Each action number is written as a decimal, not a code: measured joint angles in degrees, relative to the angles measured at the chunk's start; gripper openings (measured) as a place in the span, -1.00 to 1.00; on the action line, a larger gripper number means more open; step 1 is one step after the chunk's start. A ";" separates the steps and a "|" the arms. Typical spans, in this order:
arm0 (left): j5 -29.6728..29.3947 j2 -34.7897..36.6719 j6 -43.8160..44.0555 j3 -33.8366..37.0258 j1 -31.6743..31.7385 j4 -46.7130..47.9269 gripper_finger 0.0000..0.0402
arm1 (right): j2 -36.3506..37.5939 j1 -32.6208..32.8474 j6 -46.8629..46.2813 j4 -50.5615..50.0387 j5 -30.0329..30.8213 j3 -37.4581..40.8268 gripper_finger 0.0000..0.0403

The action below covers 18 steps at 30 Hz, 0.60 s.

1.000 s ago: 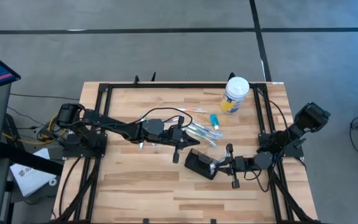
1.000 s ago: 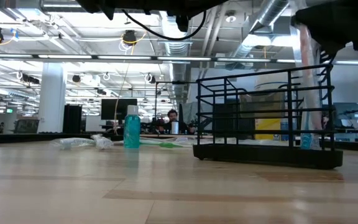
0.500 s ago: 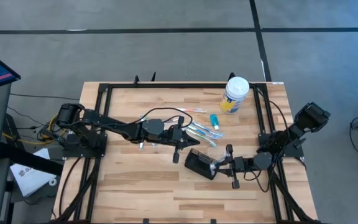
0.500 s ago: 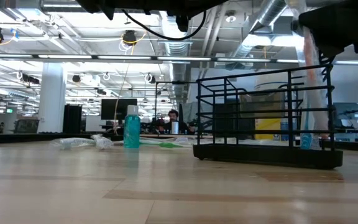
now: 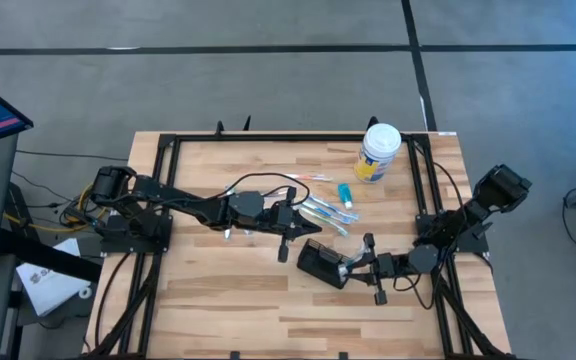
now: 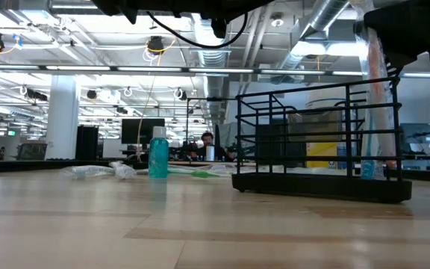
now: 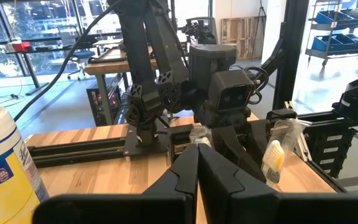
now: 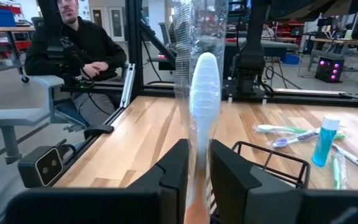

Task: Pick & Place toothbrushing station
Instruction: Put the bottom orange toothbrush into the mesh organizer

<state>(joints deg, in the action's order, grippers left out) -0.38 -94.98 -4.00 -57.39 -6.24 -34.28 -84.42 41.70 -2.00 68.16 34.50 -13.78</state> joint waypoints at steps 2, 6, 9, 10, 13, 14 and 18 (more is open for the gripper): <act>0.01 0.01 0.00 0.00 0.00 0.00 -0.99 | 0.00 0.34 0.00 0.00 0.00 -0.02 -0.73; 0.02 0.00 -0.01 0.00 -0.02 0.00 -0.99 | 0.21 0.39 -0.04 -0.02 0.00 -0.02 -0.73; 0.00 0.02 -0.01 0.01 0.00 0.00 -0.99 | 0.86 0.35 -0.15 -0.22 -0.02 -0.02 -0.73; 0.00 0.00 0.00 0.00 0.00 0.00 -0.99 | 1.17 0.36 -0.15 -0.49 -0.01 -0.02 -0.73; 0.01 0.01 0.01 0.00 0.00 0.00 -0.99 | 2.18 0.57 -0.15 -1.58 0.00 -0.02 -0.73; 0.00 0.00 0.00 0.00 0.00 0.00 -0.99 | 2.49 0.71 -0.15 -2.08 0.00 -0.02 -0.73; 0.00 0.02 0.00 0.00 0.00 0.00 -0.99 | 3.70 1.02 -1.70 -4.36 -0.02 -0.02 -0.71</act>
<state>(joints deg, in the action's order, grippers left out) -0.38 -94.96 -4.01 -57.39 -6.24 -34.28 -80.72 42.72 -3.70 63.80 34.48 -13.80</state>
